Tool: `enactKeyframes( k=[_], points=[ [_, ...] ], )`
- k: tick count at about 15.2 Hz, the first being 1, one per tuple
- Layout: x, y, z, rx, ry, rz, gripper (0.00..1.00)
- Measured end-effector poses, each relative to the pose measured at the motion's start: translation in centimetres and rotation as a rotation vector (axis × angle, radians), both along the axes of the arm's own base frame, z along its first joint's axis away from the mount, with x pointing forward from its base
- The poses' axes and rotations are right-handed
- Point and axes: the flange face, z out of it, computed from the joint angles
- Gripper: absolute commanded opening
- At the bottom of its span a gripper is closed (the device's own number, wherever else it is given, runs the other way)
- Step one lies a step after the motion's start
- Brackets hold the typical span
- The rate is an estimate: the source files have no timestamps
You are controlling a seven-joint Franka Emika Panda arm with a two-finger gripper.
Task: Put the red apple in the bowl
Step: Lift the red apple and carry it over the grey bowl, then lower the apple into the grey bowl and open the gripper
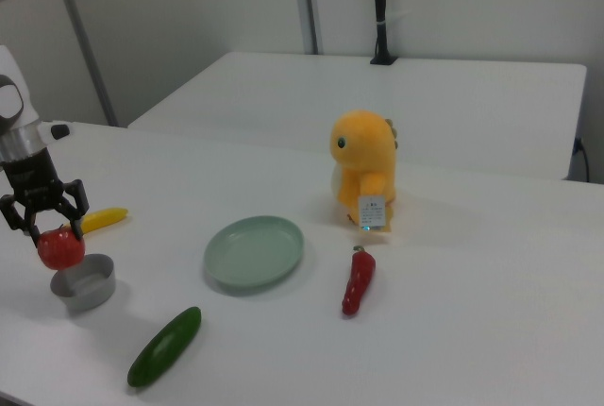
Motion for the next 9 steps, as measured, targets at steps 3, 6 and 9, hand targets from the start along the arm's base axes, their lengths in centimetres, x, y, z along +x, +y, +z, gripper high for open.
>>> enactKeyframes(
  k=[3, 6, 9],
  points=[
    [-0.12, -0.18, -0.50, -0.005, 0.009, -0.001, 0.78],
    [0.07, -0.44, -0.64, -0.006, 0.012, -0.006, 0.96],
    [0.32, -0.72, -0.95, -0.008, 0.018, -0.011, 1.00]
  ],
)
